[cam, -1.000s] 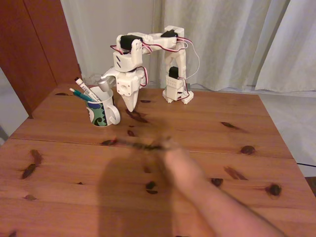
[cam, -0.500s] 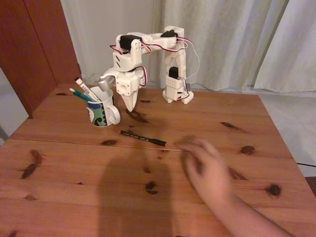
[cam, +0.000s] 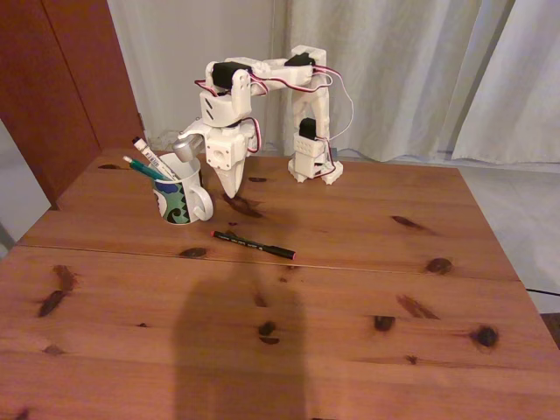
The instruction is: Clean up the desk and place the pens and markers into the cup
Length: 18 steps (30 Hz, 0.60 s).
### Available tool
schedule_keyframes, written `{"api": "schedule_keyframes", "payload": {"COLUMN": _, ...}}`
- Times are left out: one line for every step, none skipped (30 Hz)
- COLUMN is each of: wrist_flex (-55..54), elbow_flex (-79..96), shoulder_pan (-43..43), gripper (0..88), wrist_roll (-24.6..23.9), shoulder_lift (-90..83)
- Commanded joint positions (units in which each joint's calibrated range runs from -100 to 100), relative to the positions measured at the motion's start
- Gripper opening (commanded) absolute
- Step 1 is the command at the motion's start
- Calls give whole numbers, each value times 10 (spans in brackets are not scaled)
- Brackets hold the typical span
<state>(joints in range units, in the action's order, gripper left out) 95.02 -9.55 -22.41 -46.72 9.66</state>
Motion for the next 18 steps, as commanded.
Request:
{"api": "schedule_keyframes", "payload": {"wrist_flex": -4, "elbow_flex": 0, "shoulder_pan": 5, "gripper": 11, "wrist_roll": -1, "shoulder_lift": -33}}
{"api": "schedule_keyframes", "payload": {"wrist_flex": -5, "elbow_flex": 4, "shoulder_pan": 5, "gripper": 11, "wrist_roll": -1, "shoulder_lift": -33}}
{"api": "schedule_keyframes", "payload": {"wrist_flex": -6, "elbow_flex": 9, "shoulder_pan": 5, "gripper": 11, "wrist_roll": -1, "shoulder_lift": -33}}
{"api": "schedule_keyframes", "payload": {"wrist_flex": -6, "elbow_flex": 14, "shoulder_pan": 5, "gripper": 11, "wrist_roll": 1, "shoulder_lift": -33}}
{"api": "schedule_keyframes", "payload": {"wrist_flex": -6, "elbow_flex": 18, "shoulder_pan": 6, "gripper": 11, "wrist_roll": 1, "shoulder_lift": -34}}
{"api": "schedule_keyframes", "payload": {"wrist_flex": -6, "elbow_flex": 20, "shoulder_pan": 10, "gripper": 11, "wrist_roll": 1, "shoulder_lift": -34}}
{"api": "schedule_keyframes", "payload": {"wrist_flex": -6, "elbow_flex": 24, "shoulder_pan": 15, "gripper": 11, "wrist_roll": 1, "shoulder_lift": -34}}
{"api": "schedule_keyframes", "payload": {"wrist_flex": -6, "elbow_flex": 29, "shoulder_pan": 19, "gripper": 11, "wrist_roll": 1, "shoulder_lift": -34}}
{"api": "schedule_keyframes", "payload": {"wrist_flex": -6, "elbow_flex": 34, "shoulder_pan": 26, "gripper": 11, "wrist_roll": 1, "shoulder_lift": -34}}
{"api": "schedule_keyframes", "payload": {"wrist_flex": -6, "elbow_flex": 38, "shoulder_pan": 35, "gripper": 11, "wrist_roll": 1, "shoulder_lift": -34}}
{"api": "schedule_keyframes", "payload": {"wrist_flex": -7, "elbow_flex": 39, "shoulder_pan": 45, "gripper": 11, "wrist_roll": 2, "shoulder_lift": -33}}
{"api": "schedule_keyframes", "payload": {"wrist_flex": -10, "elbow_flex": 39, "shoulder_pan": 56, "gripper": 11, "wrist_roll": 3, "shoulder_lift": -33}}
{"api": "schedule_keyframes", "payload": {"wrist_flex": -18, "elbow_flex": 41, "shoulder_pan": 66, "gripper": 8, "wrist_roll": -1, "shoulder_lift": -33}}
{"api": "schedule_keyframes", "payload": {"wrist_flex": -22, "elbow_flex": 41, "shoulder_pan": 73, "gripper": 8, "wrist_roll": -1, "shoulder_lift": -32}}
{"api": "schedule_keyframes", "payload": {"wrist_flex": -24, "elbow_flex": 43, "shoulder_pan": 80, "gripper": 8, "wrist_roll": -1, "shoulder_lift": -28}}
{"api": "schedule_keyframes", "payload": {"wrist_flex": -26, "elbow_flex": 48, "shoulder_pan": 85, "gripper": 8, "wrist_roll": -1, "shoulder_lift": -22}}
{"api": "schedule_keyframes", "payload": {"wrist_flex": -29, "elbow_flex": 50, "shoulder_pan": 88, "gripper": 11, "wrist_roll": -1, "shoulder_lift": -12}}
{"api": "schedule_keyframes", "payload": {"wrist_flex": -34, "elbow_flex": 53, "shoulder_pan": 92, "gripper": 11, "wrist_roll": -1, "shoulder_lift": -1}}
